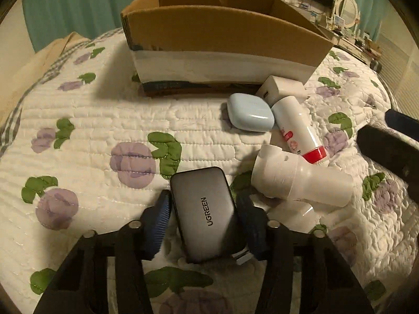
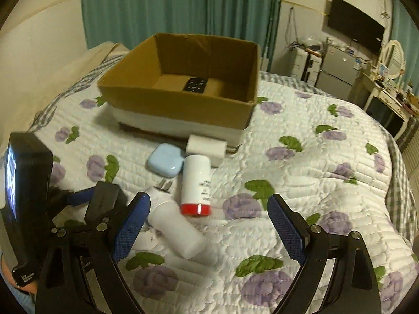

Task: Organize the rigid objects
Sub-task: 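Grasp the grey UGREEN power bank with the left tool, then grasp the white charger block with the right tool, then lower the power bank and charger into the box and open both tools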

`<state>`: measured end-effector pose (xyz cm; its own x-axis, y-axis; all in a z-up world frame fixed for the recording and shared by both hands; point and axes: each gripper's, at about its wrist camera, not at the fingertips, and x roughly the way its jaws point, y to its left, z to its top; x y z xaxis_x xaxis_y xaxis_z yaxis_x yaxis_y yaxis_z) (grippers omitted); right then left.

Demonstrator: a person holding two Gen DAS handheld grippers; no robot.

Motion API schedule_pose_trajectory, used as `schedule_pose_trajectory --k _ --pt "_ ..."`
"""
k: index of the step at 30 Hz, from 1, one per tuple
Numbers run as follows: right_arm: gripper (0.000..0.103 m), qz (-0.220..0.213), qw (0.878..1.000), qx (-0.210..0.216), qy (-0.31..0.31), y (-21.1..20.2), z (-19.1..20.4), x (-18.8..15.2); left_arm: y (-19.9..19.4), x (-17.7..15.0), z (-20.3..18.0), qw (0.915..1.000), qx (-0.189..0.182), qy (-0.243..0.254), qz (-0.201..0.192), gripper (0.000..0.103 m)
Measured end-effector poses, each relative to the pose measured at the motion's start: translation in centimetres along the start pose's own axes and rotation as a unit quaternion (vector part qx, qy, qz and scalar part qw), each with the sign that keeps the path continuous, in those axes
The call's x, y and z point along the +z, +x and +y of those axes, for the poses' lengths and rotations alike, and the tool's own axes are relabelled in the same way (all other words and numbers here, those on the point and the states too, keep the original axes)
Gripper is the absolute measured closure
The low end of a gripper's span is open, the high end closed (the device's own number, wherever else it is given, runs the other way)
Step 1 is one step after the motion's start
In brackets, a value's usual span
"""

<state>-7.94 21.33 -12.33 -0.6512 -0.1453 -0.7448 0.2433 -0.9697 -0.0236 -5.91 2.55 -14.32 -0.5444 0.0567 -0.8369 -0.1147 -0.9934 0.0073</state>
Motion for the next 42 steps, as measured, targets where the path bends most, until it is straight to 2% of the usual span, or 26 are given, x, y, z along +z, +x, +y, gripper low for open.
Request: schedule_pose_trajectory --k 6,12,16,21,23,25,27,28,36,42 --pt "0.012 0.018 0.999 0.01 -0.026 -0.3 2.1 -1.1 -3.2 -0.2 1.5 0.9998 0.002 -0.004 -0.021 0.06" --pt "0.012 0.049 0.997 0.045 -0.039 0.4 5.7 -3.1 -6.2 0.2 3.5 0.9985 0.011 -0.01 -0.053 0.06" --pt "0.012 0.075 0.995 0.044 -0.051 2.4 7.2 -4.1 -6.7 0.3 3.9 0.998 0.015 -0.009 -0.061 0.06" --pt "0.012 0.086 0.994 0.047 -0.051 3.7 7.7 -4.5 -6.6 0.2 4.0 0.998 0.013 -0.012 -0.06 0.06" --pt "0.025 0.093 0.993 0.047 -0.053 4.1 8.1 -4.7 -6.5 0.2 4.1 0.998 0.012 -0.013 -0.06 0.06" --pt "0.033 0.1 0.992 0.061 -0.043 4.5 8.2 -4.9 -6.4 0.1 4.1 0.998 0.012 -0.014 -0.06 0.06" --pt "0.036 0.098 0.992 0.063 -0.04 4.5 8.4 -5.0 -6.5 0.1 4.1 0.9981 0.011 -0.014 -0.059 0.06" --pt "0.048 0.095 0.993 0.058 -0.038 4.4 8.4 -5.0 -6.5 0.1 4.1 0.9981 0.011 -0.014 -0.06 0.06" --pt "0.048 0.036 0.997 0.054 -0.037 0.1 7.4 -2.8 -7.9 1.4 3.7 0.9971 0.007 -0.009 -0.076 0.06" --pt "0.048 -0.039 0.998 0.033 -0.039 -3.8 5.0 3.6 -11.5 5.5 2.9 0.9919 0.003 0.006 -0.127 0.06"
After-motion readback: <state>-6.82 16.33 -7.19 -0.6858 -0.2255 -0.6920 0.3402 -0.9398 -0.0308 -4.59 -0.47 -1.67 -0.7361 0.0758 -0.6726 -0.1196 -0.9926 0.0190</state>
